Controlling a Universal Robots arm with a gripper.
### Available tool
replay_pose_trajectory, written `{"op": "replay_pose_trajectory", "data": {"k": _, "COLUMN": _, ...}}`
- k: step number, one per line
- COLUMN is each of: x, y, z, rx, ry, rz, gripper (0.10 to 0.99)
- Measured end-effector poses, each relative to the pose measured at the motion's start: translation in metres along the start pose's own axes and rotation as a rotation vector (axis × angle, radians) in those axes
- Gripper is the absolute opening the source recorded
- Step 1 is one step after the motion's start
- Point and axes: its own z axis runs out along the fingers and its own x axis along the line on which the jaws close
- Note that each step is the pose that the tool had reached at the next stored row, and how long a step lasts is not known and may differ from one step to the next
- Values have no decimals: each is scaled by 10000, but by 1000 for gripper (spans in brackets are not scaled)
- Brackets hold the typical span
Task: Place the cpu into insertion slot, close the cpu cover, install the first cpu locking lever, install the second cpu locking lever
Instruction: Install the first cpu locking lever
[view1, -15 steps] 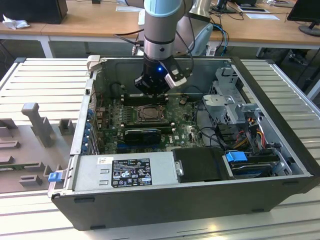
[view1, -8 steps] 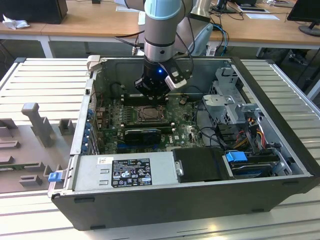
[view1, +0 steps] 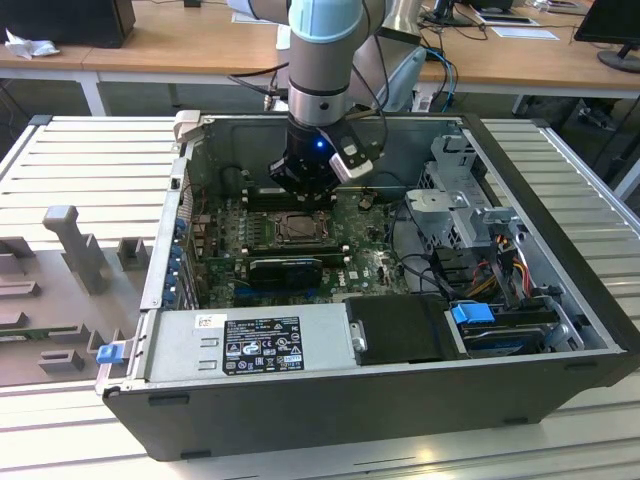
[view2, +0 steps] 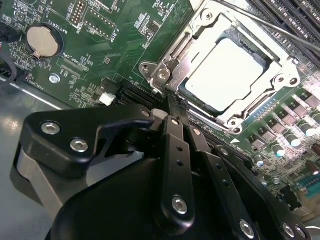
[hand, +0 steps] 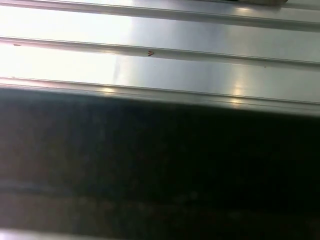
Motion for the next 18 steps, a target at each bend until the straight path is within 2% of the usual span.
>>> {"op": "replay_pose_trajectory", "data": {"k": 2, "x": -1, "y": 1, "z": 1, "rx": -88, "ry": -9, "rz": -5, "gripper": 106}}
{"op": "replay_pose_trajectory", "data": {"k": 4, "x": -2, "y": 4, "z": -12, "rx": -105, "ry": -17, "rz": -5, "gripper": 106}}
{"op": "replay_pose_trajectory", "data": {"k": 8, "x": -1, "y": 11, "z": -173, "rx": -93, "ry": -10, "rz": -6, "gripper": 106}}
{"op": "replay_pose_trajectory", "data": {"k": 9, "x": -1, "y": 12, "z": -186, "rx": -96, "ry": -12, "rz": -6, "gripper": 106}}
{"op": "replay_pose_trajectory", "data": {"k": 18, "x": 2, "y": -26, "z": -188, "rx": -73, "ry": -8, "rz": -5, "gripper": 106}}
